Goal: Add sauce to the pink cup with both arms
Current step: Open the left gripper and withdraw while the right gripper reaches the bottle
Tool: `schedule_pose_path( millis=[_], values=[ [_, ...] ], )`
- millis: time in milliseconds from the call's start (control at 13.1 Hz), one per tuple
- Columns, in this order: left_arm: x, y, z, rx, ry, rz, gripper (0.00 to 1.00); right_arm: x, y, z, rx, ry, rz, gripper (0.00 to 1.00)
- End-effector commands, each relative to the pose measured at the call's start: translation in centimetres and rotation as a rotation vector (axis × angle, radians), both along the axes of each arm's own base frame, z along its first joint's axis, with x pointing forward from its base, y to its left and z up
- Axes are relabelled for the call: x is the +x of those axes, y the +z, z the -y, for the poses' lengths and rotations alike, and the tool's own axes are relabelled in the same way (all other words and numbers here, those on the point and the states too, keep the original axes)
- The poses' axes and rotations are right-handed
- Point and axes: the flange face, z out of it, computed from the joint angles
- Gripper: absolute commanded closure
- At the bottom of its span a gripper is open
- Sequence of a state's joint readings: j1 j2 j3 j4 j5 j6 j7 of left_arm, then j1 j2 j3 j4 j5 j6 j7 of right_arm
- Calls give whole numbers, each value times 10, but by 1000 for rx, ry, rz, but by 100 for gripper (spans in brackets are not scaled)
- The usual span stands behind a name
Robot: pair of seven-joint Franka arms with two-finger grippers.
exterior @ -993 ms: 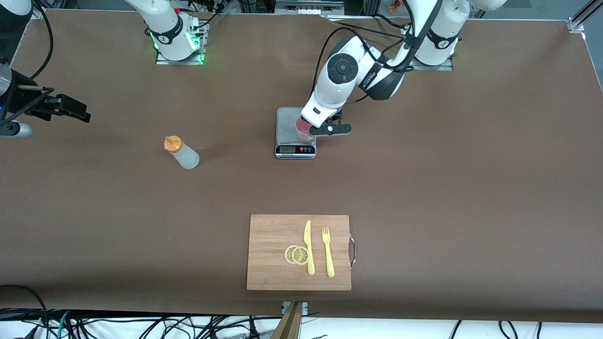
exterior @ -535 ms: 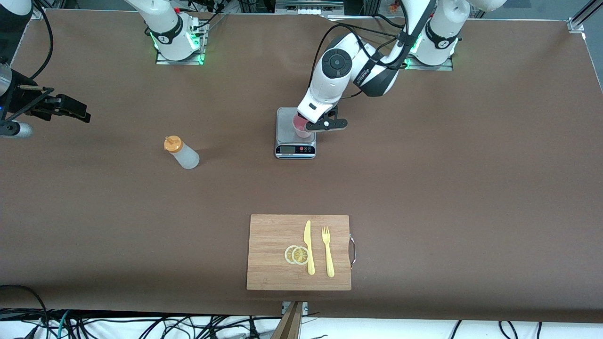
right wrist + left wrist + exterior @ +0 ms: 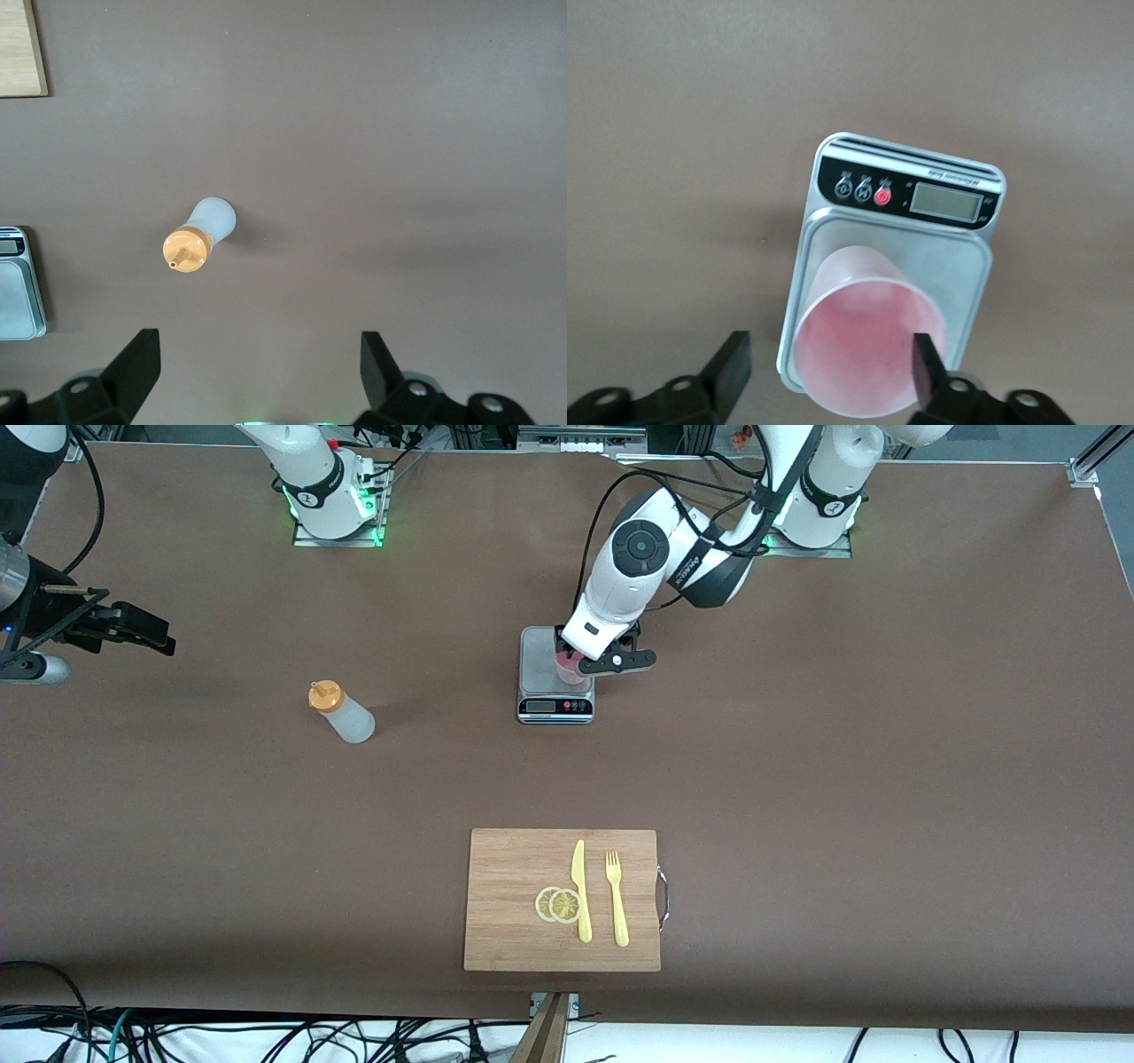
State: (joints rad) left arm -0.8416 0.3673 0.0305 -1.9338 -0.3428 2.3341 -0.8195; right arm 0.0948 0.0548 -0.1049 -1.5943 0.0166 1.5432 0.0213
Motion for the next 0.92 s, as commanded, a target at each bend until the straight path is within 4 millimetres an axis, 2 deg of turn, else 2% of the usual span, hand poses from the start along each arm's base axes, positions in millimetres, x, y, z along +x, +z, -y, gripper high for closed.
schedule_pose_path(
  millis=[0,229,458,611,841],
  values=[
    [23,40,-7,-23,15,-37,0,-4,9,-2,4,8,3,0],
    [68,94,-32,-31,-13,-61,0,-8,1,-10,7,27,-53,0],
    [111,150,-89,13,-107,-5,0,-5,-11,-9,8,30,-90,0],
    [126,176,-125,54,-117,61,0,-4,-22,-10,21,116,-118,0],
    [157,205,-216,50,-26,59,0,2,-39,-1,67,344,-142,0]
  ],
)
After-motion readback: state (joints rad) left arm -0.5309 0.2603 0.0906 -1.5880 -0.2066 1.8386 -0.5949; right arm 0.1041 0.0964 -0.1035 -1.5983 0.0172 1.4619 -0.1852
